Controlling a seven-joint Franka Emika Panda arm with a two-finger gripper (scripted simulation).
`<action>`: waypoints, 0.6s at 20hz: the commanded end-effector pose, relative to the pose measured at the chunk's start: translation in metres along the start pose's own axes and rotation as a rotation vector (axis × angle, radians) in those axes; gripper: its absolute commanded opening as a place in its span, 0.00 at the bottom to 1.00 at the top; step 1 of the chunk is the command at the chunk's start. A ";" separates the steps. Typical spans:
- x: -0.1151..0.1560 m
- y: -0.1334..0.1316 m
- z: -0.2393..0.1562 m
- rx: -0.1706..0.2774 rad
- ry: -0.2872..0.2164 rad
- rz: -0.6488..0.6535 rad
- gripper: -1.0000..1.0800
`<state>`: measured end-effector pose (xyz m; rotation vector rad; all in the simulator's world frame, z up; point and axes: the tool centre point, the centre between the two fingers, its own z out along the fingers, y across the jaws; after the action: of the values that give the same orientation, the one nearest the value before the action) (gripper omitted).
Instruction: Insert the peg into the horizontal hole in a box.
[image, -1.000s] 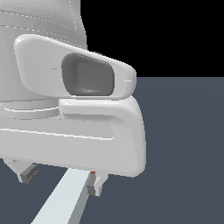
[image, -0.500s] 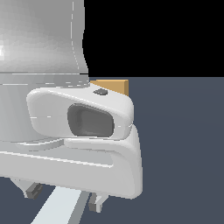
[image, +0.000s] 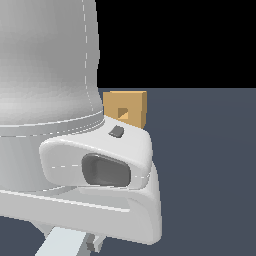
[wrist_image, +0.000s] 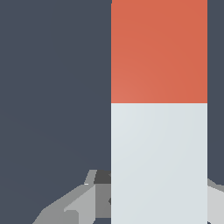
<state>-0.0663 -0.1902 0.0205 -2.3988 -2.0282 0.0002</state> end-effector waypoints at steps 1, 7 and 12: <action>0.000 0.000 0.000 0.000 0.000 0.000 0.00; 0.000 0.000 0.000 0.000 0.000 0.000 0.00; 0.005 -0.001 -0.001 -0.001 0.000 0.002 0.00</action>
<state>-0.0670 -0.1883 0.0206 -2.4015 -2.0248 0.0011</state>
